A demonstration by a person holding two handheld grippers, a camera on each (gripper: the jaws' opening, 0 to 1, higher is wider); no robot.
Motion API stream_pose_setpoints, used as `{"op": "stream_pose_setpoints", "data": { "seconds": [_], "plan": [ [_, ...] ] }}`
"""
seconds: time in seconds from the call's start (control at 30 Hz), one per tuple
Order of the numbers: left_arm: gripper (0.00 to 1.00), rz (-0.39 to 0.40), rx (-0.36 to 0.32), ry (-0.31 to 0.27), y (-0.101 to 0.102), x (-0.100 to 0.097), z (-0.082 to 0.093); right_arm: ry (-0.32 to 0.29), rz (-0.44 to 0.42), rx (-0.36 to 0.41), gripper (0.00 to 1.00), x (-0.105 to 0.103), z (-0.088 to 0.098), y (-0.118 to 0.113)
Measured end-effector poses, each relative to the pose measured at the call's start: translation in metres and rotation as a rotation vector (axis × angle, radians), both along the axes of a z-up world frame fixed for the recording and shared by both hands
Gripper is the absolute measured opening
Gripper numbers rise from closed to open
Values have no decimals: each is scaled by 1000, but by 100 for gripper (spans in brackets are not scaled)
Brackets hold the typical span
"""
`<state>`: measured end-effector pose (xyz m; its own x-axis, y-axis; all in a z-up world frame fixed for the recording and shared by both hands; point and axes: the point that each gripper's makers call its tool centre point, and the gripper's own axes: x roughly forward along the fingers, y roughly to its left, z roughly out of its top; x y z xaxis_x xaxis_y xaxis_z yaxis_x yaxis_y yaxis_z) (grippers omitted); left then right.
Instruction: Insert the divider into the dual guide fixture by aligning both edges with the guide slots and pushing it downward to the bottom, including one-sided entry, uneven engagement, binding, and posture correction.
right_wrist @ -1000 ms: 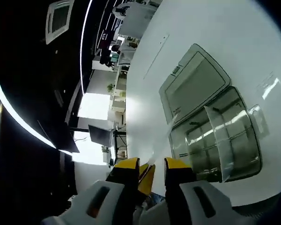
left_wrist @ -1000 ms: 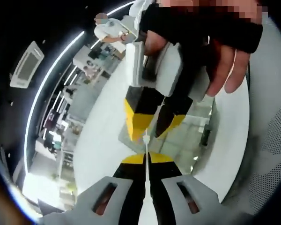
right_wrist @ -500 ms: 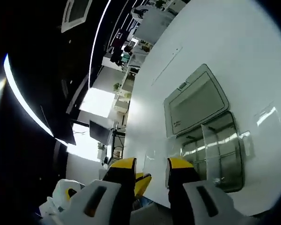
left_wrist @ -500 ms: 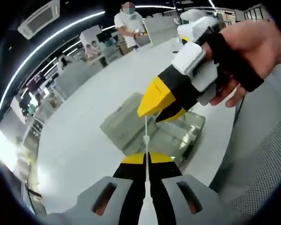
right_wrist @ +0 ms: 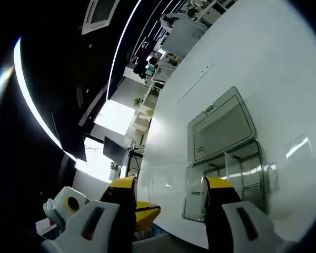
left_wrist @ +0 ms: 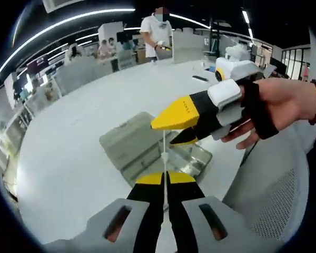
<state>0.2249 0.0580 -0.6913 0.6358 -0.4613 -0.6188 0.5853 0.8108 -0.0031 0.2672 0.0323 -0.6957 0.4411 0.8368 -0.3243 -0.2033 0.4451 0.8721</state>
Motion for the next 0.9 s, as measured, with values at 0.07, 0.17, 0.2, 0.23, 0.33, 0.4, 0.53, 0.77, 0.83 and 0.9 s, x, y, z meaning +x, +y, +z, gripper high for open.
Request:
{"op": "stream_pose_setpoints", "data": {
  "seconds": [0.07, 0.17, 0.2, 0.23, 0.33, 0.4, 0.53, 0.77, 0.83, 0.9],
  "plan": [
    [0, -12, -20, 10, -4, -2, 1, 7, -10, 20, 50, 2, 2, 0],
    [0, -19, -35, 24, -6, -5, 1, 15, -20, 32, 47, 4, 2, -1],
    [0, -20, -38, 23, -6, -5, 2, 14, -21, 44, 43, 4, 3, 0],
    [0, -22, -47, 28, -7, -6, 2, 21, -20, 58, 39, 4, 4, 0],
    [0, -20, -65, 32, -8, -7, 3, 46, -28, 75, 34, 4, 3, 0],
    [0, -22, -69, 38, -8, -7, 3, 53, -34, 80, 33, 4, 3, 0],
    [0, -30, -71, 39, -9, -7, 2, 70, -53, 75, 33, 4, 0, -1],
    [5, -58, -72, 18, -14, -8, 1, 46, -64, 55, 32, 7, 0, -3],
    [11, -68, -67, 17, -18, -8, -1, 50, -70, 61, 32, 8, 0, -4],
    [10, -66, -66, 13, -19, -6, -1, 43, -70, 55, 32, 8, 0, -4]
  ]
}}
